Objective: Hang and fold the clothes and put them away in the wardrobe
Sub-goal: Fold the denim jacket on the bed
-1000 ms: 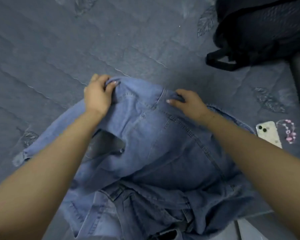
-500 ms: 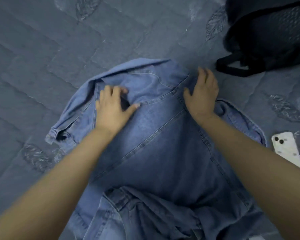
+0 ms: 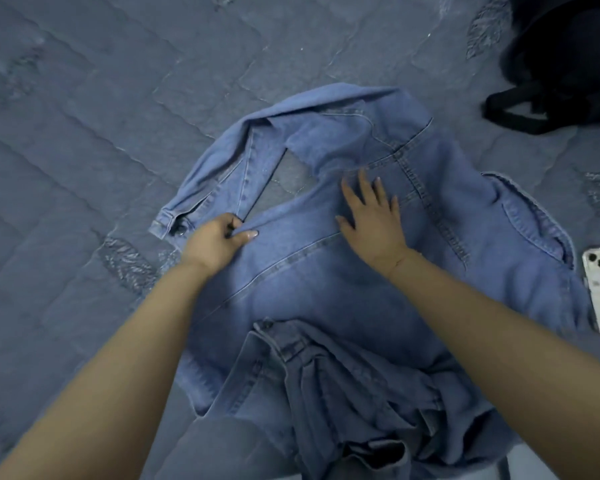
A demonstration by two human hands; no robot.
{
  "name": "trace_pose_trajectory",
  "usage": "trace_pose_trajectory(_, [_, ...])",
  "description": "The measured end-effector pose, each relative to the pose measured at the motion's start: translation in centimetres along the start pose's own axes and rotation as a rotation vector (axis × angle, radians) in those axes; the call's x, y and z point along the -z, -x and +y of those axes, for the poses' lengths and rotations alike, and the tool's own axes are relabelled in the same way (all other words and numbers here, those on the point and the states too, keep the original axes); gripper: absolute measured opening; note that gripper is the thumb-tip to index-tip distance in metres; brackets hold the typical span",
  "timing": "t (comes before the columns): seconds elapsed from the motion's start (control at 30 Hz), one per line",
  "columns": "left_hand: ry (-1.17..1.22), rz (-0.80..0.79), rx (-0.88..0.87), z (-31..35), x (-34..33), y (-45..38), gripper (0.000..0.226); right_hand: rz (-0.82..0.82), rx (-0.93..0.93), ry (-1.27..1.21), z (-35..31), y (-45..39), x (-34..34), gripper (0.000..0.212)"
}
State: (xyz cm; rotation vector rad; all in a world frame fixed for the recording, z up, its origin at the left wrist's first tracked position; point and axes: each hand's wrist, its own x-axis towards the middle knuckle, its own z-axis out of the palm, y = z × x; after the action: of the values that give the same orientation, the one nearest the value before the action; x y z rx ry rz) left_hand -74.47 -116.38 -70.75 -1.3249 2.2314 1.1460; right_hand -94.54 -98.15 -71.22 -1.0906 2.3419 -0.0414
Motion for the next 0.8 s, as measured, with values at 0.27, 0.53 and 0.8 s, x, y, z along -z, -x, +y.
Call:
trace_pose_trajectory(0.27, [0.241,-0.335,0.136,-8.6,3.6,7.1,0.047,-0.135,0.194,-0.088,-10.2,14.3,-6.9,0.059])
trace_pose_trajectory(0.53, [0.519,-0.298,0.103,-12.9,5.2,11.1,0.018,-0.007,-0.193,-0.063,-15.5,21.6,-11.1,0.037])
trace_pose_trajectory(0.8, [0.595,-0.025,0.070,-11.3,13.0,8.5,0.023,0.230,-0.362,-0.538,-18.7,31.9,-11.3,0.029])
